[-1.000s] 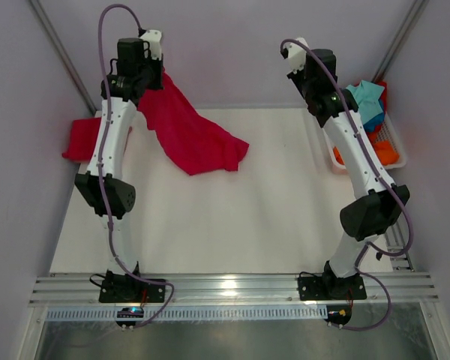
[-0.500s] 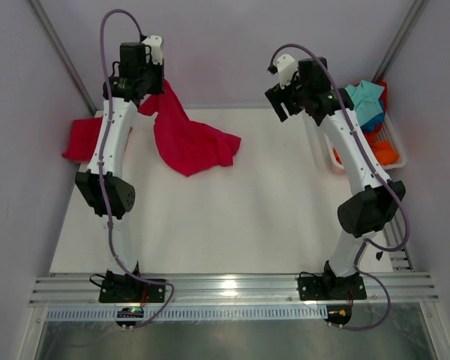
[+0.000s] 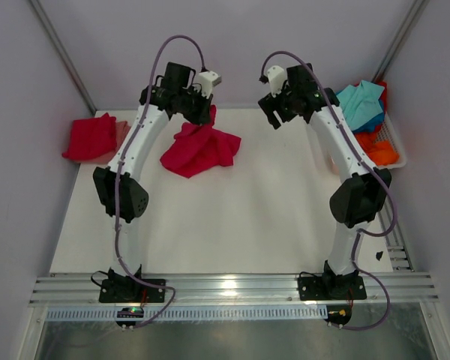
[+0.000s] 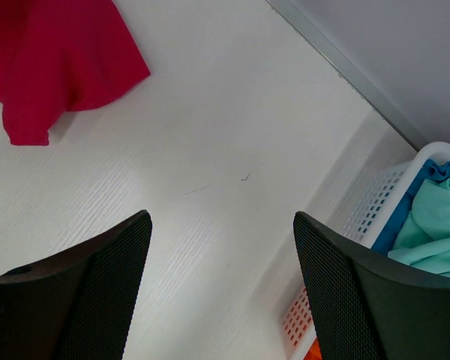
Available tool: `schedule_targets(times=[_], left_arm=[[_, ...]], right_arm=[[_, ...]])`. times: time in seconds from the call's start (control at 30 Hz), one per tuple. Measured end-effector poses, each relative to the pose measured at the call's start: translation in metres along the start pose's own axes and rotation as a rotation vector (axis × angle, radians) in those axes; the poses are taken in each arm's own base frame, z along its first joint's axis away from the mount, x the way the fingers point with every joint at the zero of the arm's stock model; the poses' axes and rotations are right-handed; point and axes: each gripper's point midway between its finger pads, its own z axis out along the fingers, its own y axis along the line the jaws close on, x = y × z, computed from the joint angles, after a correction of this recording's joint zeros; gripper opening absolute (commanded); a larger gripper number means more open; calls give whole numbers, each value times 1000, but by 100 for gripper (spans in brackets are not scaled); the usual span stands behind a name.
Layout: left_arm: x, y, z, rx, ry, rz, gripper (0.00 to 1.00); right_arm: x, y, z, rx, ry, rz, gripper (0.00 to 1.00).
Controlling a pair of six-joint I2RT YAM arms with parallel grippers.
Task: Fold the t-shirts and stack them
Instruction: Flatten out the tshirt
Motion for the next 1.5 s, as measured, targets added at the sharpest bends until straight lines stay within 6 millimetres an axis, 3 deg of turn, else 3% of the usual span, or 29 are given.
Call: schedule_targets(times=[0.13,0.33,0.4,0.43,0.47,0.63,0.77,0.9,1.03,1.13,1.23,1.33,1.43,1.5], left_arm=[[18,-40,13,172,61,23,0],[66,-107,37,403,234,169,0],[76,-133,40,481,264,223,37],[78,-143,40,512,267,247,63],[79,-155,38,549,270,255,99],[71,-162,36,559,247,287,99],[68,-138,46,430,257,289,99],[58,-100,59,228,245,266,99],[45,-46,61,16,207,178,99],[41,19,51,-167,167,4,99],[52,85,32,-310,138,-175,99],[79,137,14,-412,153,-299,99],[106,160,4,-442,190,-386,99],[112,162,2,-429,194,-422,99]], right_arm=[[9,-10,12,55,43,3,80],[14,-46,18,257,110,-3,80],[14,-57,23,315,127,-2,81],[16,-60,25,330,136,-2,81],[19,-61,27,337,146,-2,82],[23,-55,35,327,162,-5,83],[17,-40,39,273,145,-14,83],[9,-7,44,113,107,-15,83],[11,23,45,-59,91,-4,83],[14,51,42,-203,90,-9,83],[23,81,41,-319,103,-17,83],[26,100,39,-392,105,-20,83],[21,109,38,-436,82,-33,83],[18,114,37,-458,66,-49,83]])
